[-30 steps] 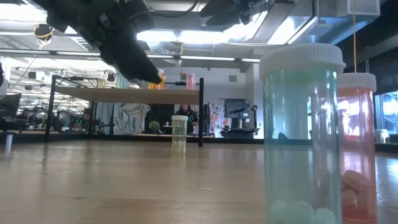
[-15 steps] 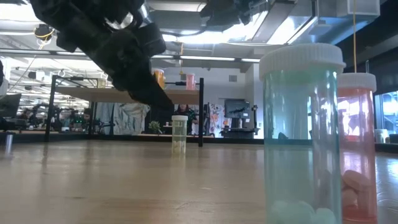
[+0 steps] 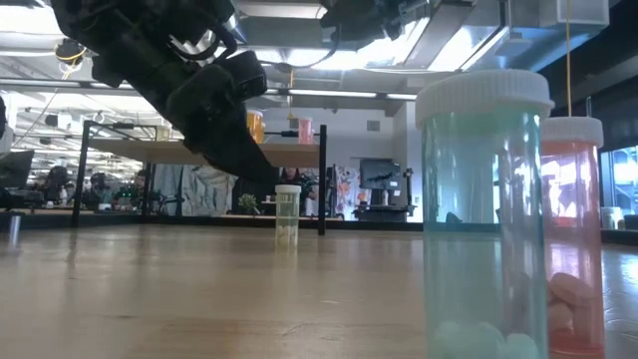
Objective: Pick and place medicine bottles onto shelf by color
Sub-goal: Put the left small yellow pill on the shelf aligned with the yellow pill on the shelf
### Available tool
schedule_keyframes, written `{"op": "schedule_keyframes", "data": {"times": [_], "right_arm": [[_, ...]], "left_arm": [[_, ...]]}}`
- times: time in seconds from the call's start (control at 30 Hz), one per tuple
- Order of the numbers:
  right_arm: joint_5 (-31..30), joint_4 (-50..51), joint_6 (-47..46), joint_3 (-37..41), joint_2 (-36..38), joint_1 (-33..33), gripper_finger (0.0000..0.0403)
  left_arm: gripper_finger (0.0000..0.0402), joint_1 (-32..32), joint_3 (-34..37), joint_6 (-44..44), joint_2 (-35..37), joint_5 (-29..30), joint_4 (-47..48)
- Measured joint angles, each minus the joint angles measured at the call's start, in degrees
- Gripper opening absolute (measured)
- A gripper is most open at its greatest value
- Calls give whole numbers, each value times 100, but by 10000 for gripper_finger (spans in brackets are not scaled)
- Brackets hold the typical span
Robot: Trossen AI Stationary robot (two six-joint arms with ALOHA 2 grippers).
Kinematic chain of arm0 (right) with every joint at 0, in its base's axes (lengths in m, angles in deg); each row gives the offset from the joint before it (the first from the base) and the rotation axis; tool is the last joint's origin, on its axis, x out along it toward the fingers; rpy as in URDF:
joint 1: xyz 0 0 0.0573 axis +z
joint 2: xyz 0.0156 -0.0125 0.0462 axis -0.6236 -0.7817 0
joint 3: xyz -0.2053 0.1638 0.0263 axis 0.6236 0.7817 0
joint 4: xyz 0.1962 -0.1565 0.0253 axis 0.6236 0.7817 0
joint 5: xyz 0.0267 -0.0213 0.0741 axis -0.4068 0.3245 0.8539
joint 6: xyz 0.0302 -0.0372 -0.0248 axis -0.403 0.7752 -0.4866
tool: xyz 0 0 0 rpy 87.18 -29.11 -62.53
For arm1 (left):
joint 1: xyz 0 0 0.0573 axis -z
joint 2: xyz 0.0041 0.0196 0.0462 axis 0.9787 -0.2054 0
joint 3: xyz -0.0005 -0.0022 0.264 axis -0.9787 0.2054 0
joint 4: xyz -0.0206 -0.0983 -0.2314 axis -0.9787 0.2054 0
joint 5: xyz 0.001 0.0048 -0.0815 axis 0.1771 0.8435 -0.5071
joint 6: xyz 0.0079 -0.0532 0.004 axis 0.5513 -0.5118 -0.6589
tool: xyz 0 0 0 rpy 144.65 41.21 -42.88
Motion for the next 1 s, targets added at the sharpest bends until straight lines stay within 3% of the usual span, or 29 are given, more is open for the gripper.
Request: {"op": "schedule_keyframes", "data": {"times": [0.27, 0.77, 1.0], "right_arm": [[0, 0, 0, 2, 1, -1, 261], [0, -2, 0, 2, 1, -1, 261], [0, 0, 0, 4, 1, 0, 261]], "left_arm": [[151, -192, 0, -351, 2, -332, 42], [151, -326, -1, -502, 4, -251, 11], [151, -355, -9, -760, 9, -522, 203]]}}
